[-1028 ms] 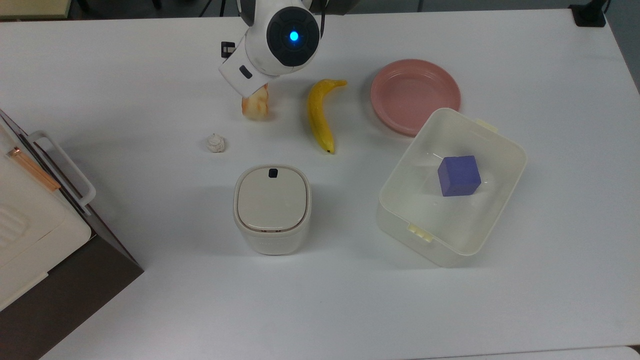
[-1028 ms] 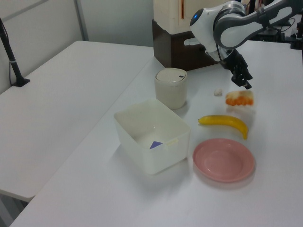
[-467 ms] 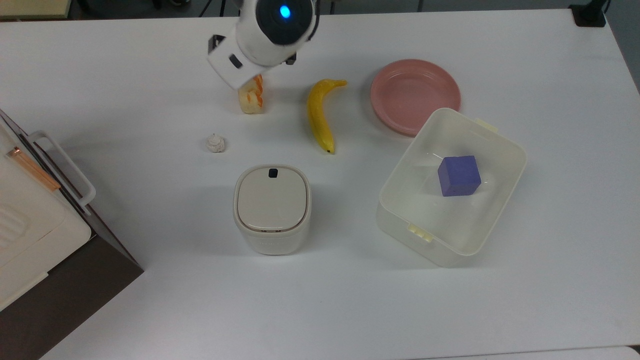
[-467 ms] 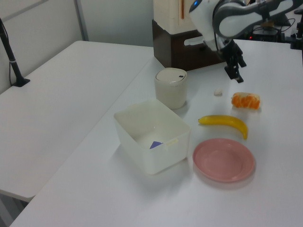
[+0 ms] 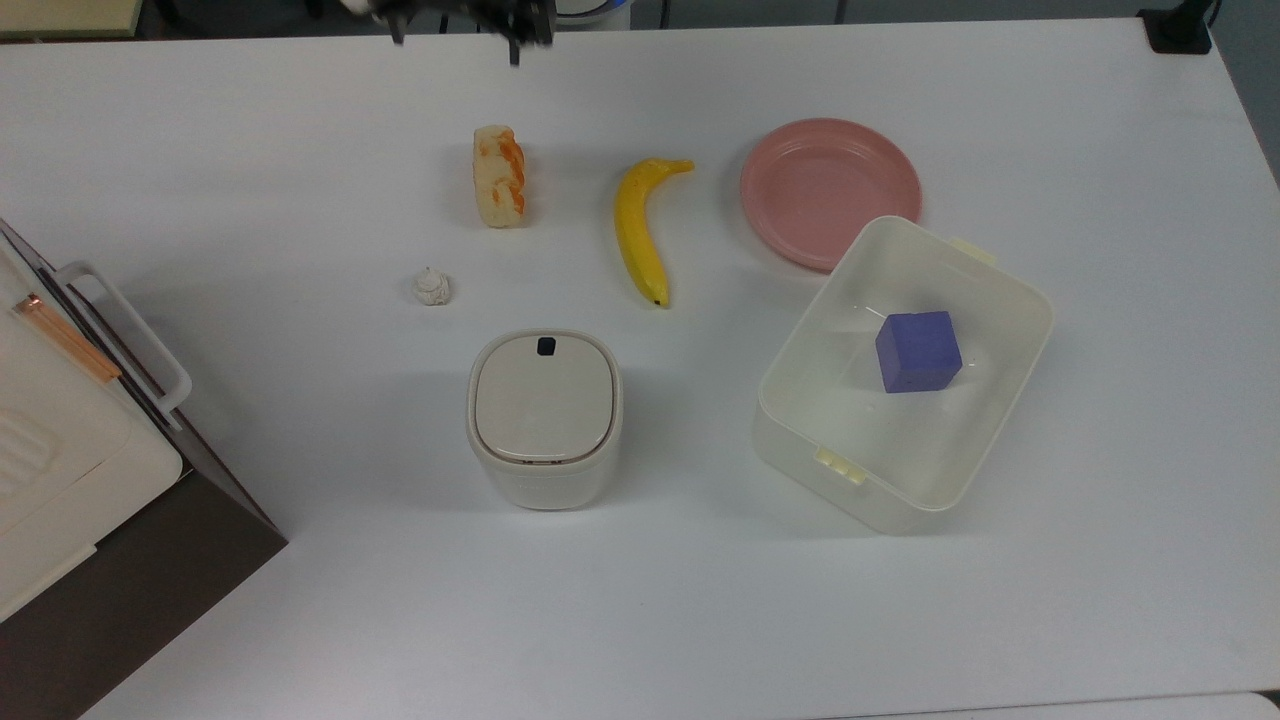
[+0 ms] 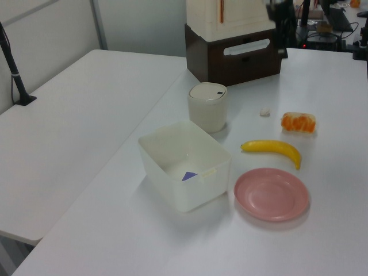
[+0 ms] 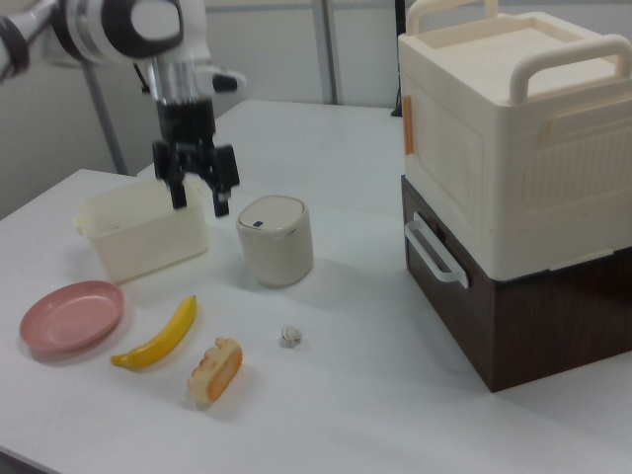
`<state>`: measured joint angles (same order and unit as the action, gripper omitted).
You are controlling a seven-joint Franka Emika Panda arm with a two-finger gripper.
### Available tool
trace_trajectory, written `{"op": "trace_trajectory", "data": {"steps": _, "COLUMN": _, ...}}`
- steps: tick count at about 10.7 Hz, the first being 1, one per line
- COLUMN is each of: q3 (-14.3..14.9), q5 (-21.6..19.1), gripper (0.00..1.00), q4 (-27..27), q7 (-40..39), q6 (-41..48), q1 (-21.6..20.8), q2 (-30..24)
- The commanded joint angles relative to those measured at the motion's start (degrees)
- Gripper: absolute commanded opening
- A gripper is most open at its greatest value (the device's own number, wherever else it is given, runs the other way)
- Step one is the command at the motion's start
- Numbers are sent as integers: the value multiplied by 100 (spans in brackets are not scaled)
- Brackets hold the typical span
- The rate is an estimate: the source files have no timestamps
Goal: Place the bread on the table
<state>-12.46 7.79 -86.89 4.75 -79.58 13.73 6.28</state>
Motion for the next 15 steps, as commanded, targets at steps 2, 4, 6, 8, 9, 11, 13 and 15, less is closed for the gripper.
{"op": "trace_trajectory", "data": {"steps": 2, "q3": 1495, "q5": -1234, "gripper": 100, "q4": 120, "q7": -379, "q6": -14, "q1": -833, "q2": -1013}}
{"op": "trace_trajectory", "data": {"steps": 4, "q3": 2236, "q5": -1254, "gripper": 100, "q4": 120, "q7": -73, "q6": -14, "q1": -1572, "q2": -1164}}
{"op": "trace_trajectory", "data": {"steps": 6, "q3": 2300, "q5": -1298, "gripper": 100, "q4": 129, "q7": 16, "q6": -40, "q1": -1566, "q2": -1129}}
{"op": "trace_trajectory", "data": {"steps": 8, "q3": 2309, "q5": -1228, "gripper": 100, "q4": 129, "q7": 367, "q6": -84, "q1": -1540, "q2": -1129}}
{"op": "trace_trajectory", "data": {"steps": 9, "q3": 2431, "q5": -1176, "gripper": 100, "q4": 120, "q7": 290, "q6": -84, "q1": -1540, "q2": -1138}}
{"op": "trace_trajectory", "data": {"steps": 11, "q3": 2660, "q5": -1096, "gripper": 100, "q4": 120, "q7": -322, "q6": -502, "q1": -1566, "q2": -1112}}
{"op": "trace_trajectory", "data": {"steps": 13, "q3": 2757, "q5": -1096, "gripper": 100, "q4": 102, "q7": -414, "q6": -770, "q1": -1619, "q2": -1094}}
{"op": "trace_trajectory", "data": {"steps": 15, "q3": 2766, "q5": -1113, "gripper": 100, "q4": 94, "q7": -422, "q6": -560, "q1": -1628, "q2": -1112}}
